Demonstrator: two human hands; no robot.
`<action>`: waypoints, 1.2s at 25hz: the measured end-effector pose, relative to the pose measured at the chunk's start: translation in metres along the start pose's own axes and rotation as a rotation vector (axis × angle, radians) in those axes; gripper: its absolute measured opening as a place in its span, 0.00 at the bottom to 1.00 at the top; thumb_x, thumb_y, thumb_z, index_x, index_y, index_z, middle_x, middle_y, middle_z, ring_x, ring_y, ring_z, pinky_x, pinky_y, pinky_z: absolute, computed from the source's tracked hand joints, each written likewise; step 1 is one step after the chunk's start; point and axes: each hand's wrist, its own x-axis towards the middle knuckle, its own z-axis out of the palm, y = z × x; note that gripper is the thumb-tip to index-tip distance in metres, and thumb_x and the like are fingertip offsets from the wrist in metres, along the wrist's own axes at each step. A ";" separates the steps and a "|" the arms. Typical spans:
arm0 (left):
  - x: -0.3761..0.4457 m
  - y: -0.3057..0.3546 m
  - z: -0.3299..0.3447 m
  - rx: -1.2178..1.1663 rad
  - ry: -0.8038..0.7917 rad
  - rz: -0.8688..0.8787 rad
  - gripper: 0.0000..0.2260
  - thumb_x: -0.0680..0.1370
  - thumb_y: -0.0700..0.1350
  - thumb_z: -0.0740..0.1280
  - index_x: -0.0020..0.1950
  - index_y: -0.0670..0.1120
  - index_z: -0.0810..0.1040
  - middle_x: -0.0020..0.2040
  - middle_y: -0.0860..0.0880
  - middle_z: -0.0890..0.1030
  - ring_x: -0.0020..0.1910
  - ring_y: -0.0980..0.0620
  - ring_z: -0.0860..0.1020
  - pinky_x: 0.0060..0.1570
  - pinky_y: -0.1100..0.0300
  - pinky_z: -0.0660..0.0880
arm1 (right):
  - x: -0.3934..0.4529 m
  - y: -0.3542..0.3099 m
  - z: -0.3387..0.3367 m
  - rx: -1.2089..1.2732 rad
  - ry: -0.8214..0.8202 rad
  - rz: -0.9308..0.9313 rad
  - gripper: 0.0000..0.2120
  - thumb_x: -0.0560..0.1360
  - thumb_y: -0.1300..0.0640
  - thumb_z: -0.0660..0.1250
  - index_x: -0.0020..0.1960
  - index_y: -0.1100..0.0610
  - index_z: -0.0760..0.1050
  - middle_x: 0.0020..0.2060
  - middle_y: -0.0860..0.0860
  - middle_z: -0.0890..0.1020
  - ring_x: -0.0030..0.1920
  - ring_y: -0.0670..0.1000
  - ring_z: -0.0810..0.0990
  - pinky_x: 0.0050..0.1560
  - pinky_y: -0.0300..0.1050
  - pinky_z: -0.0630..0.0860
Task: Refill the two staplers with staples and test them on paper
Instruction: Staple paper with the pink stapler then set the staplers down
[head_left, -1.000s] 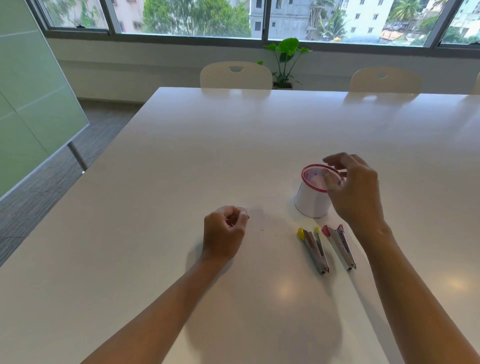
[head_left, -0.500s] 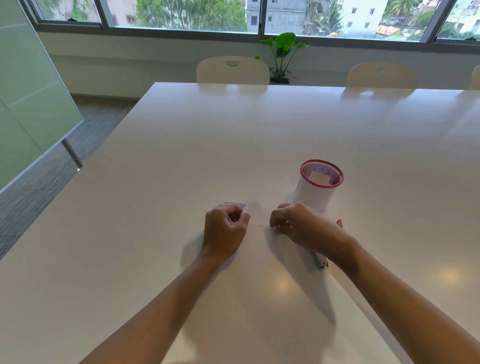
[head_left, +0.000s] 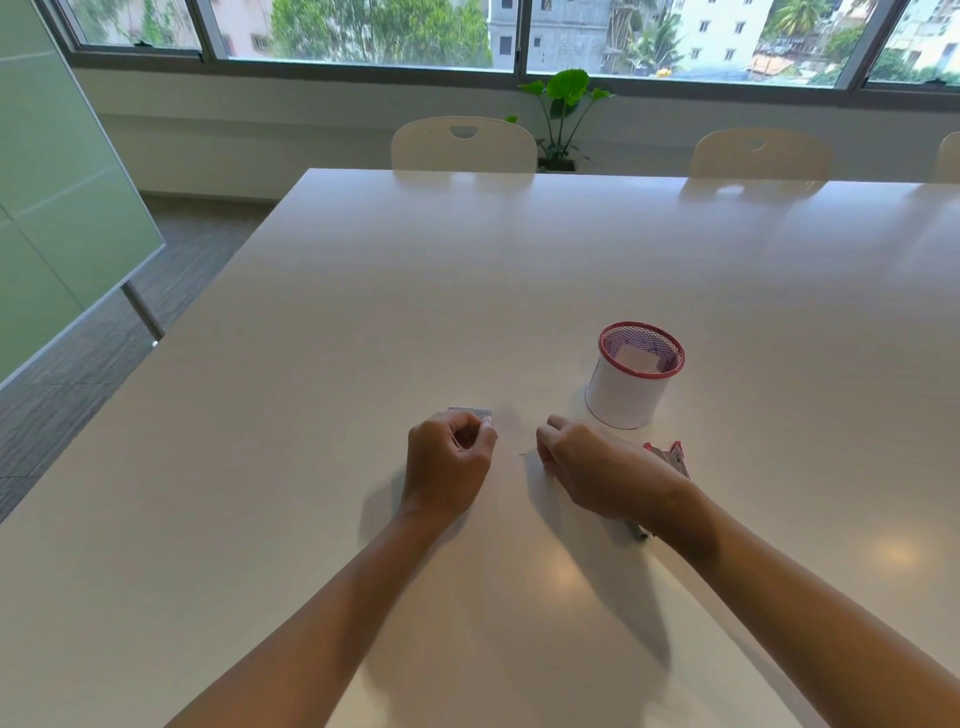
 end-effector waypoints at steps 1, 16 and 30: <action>0.000 0.000 0.000 0.001 0.000 0.007 0.14 0.76 0.44 0.69 0.31 0.42 0.80 0.31 0.49 0.82 0.33 0.51 0.79 0.35 0.58 0.75 | -0.002 -0.002 0.001 -0.015 0.003 -0.003 0.06 0.83 0.58 0.59 0.57 0.57 0.73 0.48 0.51 0.76 0.42 0.46 0.75 0.48 0.41 0.78; -0.002 0.001 0.001 -0.036 -0.007 -0.038 0.16 0.76 0.43 0.69 0.29 0.40 0.76 0.29 0.50 0.81 0.32 0.56 0.79 0.34 0.61 0.71 | -0.010 0.064 -0.078 0.187 0.741 0.338 0.08 0.76 0.66 0.69 0.54 0.60 0.80 0.49 0.56 0.84 0.44 0.50 0.81 0.47 0.35 0.76; -0.002 0.002 0.001 -0.010 0.016 0.013 0.12 0.76 0.43 0.69 0.34 0.43 0.83 0.35 0.55 0.83 0.33 0.62 0.79 0.35 0.68 0.73 | 0.004 -0.018 0.010 0.337 0.270 0.124 0.11 0.76 0.56 0.71 0.57 0.55 0.81 0.52 0.50 0.83 0.47 0.46 0.82 0.52 0.41 0.82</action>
